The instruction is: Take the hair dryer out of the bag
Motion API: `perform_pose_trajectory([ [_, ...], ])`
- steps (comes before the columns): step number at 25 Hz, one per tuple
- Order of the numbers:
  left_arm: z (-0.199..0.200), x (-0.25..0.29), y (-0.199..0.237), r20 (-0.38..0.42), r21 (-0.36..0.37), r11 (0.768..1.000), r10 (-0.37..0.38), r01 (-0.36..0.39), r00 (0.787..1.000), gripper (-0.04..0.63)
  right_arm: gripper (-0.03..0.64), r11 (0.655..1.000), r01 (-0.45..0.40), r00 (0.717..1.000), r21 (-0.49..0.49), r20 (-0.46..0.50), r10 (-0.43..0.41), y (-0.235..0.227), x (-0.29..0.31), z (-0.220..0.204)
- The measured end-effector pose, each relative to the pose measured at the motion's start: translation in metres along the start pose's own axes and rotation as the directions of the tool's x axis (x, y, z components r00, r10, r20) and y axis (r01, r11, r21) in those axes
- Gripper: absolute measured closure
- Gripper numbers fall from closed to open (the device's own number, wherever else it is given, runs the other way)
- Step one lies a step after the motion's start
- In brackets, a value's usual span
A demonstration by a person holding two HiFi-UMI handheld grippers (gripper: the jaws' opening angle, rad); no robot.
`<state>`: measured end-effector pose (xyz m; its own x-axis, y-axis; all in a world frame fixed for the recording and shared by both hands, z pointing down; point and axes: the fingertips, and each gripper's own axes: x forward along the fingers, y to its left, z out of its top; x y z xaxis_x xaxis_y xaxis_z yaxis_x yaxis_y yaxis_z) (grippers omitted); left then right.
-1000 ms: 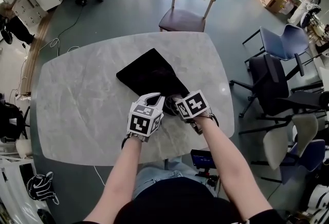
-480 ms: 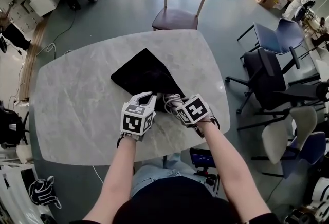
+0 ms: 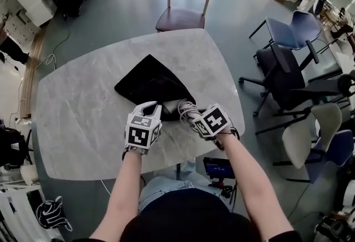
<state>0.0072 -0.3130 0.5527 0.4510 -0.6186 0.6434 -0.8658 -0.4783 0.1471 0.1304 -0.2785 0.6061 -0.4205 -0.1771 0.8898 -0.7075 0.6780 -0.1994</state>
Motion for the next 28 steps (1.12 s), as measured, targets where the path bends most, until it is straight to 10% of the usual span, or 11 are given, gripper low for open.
perform_pose_trajectory([
  [14, -0.012, 0.005, -0.007, -0.033, -0.01, 1.0, 0.009, -0.009, 0.999, 0.572, 0.417, 0.994, -0.092, 0.996, -0.062, -0.004, 0.092, 0.003, -0.061, -0.044],
  [28, -0.03, 0.01, -0.029, -0.095, -0.072, 0.996, -0.066, 0.059, 0.993, 0.495, 0.416, 0.995, 0.021, 0.96, 0.1, 0.275, -0.048, -0.039, -0.118, -0.023],
])
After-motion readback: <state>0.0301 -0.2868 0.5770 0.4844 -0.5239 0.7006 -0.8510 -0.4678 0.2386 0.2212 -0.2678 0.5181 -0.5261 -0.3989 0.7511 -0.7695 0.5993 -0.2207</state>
